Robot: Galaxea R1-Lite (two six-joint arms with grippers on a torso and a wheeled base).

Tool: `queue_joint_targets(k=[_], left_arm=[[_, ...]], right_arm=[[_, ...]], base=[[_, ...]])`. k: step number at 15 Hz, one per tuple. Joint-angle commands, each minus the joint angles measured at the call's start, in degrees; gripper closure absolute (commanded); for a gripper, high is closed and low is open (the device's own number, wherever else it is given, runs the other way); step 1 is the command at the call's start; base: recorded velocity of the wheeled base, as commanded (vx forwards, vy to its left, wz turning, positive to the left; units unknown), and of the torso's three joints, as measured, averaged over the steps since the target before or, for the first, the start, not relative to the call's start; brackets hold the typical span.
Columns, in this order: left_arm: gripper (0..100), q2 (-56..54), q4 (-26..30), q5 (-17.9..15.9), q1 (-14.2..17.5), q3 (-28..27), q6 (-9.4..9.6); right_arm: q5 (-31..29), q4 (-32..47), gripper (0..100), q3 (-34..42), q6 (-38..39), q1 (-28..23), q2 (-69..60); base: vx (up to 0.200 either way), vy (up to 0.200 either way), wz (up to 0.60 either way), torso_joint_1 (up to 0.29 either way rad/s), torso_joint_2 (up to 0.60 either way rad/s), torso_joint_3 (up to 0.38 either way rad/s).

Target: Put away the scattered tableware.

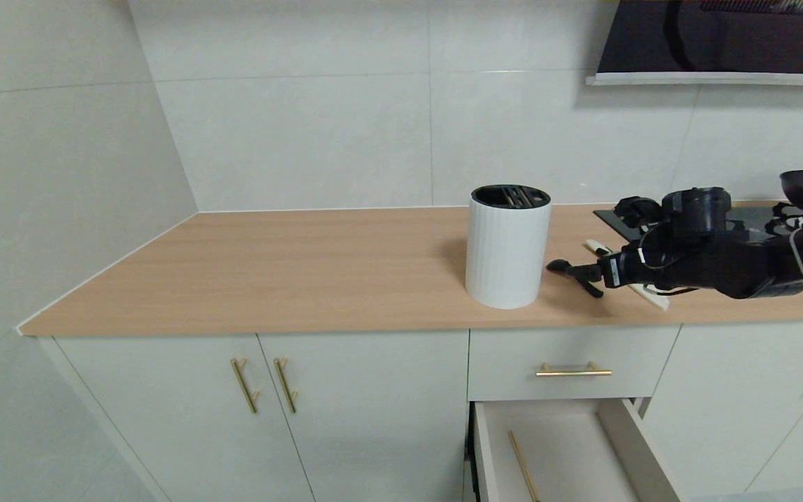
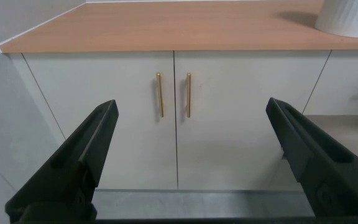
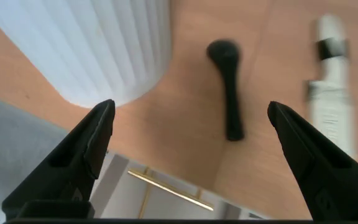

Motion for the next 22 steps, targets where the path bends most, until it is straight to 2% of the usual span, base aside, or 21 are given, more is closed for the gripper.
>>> queue_joint_targets(k=[1, 8, 22], left_arm=[[0, 0.0, 0.0, 0.0, 0.1, 0.0, -0.04], [0, 0.0, 0.0, 0.0, 0.0, 0.0, -0.04], [0, 0.0, 0.0, 0.0, 0.1, 0.0, -0.04]], right_arm=[[-0.1, -0.3, 0, -2.4, -0.2, -0.4, 5.4], [-0.3, -3.0, 0, -7.8, 0.3, -2.0, 12.1], [-1.5, -4.3, 0, -12.5, 1.2, -2.0, 17.5]], base=[[0.0, 0.0, 0.0, 0.0, 0.0, 0.0], [0.0, 0.0, 0.0, 0.0, 0.0, 0.0], [0.0, 0.0, 0.0, 0.0, 0.0, 0.0]])
